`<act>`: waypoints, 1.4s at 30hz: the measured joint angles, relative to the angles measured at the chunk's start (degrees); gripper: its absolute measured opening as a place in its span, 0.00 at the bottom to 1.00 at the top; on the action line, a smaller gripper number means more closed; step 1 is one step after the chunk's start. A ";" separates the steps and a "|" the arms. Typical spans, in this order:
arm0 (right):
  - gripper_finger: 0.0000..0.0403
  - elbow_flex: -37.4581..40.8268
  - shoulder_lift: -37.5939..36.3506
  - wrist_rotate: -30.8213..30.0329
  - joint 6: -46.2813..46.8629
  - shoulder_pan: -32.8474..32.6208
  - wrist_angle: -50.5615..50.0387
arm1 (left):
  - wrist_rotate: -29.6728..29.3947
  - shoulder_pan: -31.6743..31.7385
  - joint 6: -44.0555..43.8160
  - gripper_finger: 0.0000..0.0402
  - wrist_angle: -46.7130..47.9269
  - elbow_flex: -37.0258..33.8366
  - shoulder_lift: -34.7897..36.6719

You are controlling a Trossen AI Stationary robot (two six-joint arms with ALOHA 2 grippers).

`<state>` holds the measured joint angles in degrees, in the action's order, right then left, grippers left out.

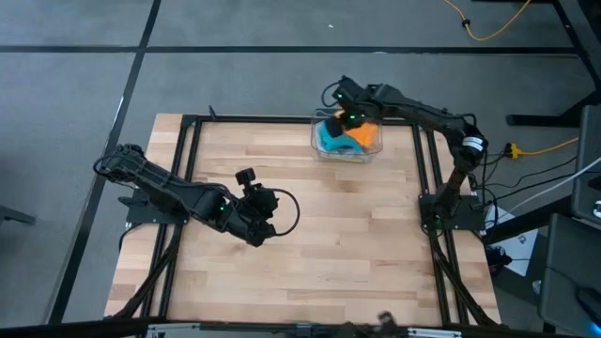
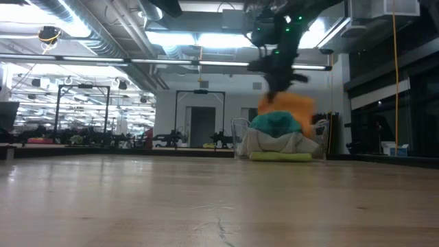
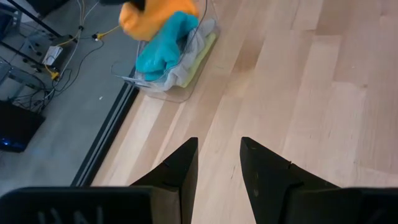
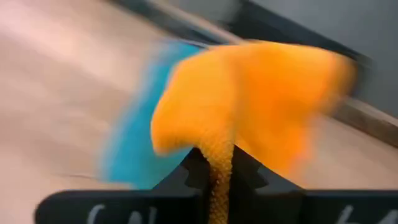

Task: Fold microfiber towels
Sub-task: Put the yellow microfiber towel into the transparent bin

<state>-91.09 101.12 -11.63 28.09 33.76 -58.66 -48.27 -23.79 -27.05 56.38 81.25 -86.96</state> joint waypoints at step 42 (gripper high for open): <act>0.43 9.14 1.40 11.46 -19.31 -4.36 15.98 | -0.06 0.02 -5.49 0.28 1.90 -6.49 -0.02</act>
<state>-81.95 102.52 -0.16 8.79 29.39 -42.68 -48.33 -23.77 -32.54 58.28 74.76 -86.98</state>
